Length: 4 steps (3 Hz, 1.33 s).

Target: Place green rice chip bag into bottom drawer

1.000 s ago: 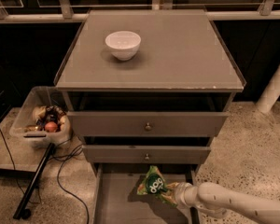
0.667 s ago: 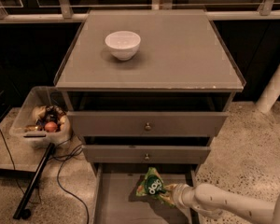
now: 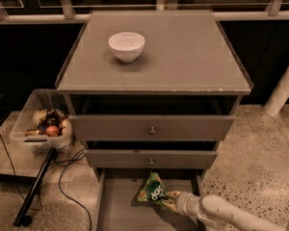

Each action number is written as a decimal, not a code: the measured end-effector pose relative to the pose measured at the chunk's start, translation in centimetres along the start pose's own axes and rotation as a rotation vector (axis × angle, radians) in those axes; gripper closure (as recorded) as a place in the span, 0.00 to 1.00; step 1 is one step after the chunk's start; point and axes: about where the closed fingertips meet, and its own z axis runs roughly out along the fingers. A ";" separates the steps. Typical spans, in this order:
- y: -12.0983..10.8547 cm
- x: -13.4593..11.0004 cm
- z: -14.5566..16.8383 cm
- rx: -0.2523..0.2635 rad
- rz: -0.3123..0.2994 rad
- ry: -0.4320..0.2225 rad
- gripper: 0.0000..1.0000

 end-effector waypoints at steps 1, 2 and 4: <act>0.1 0.6 1.2 -0.033 0.003 -0.037 1.00; 0.8 1.8 2.5 -0.092 -0.012 0.003 1.00; 1.2 4.8 4.3 -0.128 -0.003 0.086 1.00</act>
Offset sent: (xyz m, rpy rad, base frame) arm -0.0063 0.0089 -0.0577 -0.0365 0.1204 0.1507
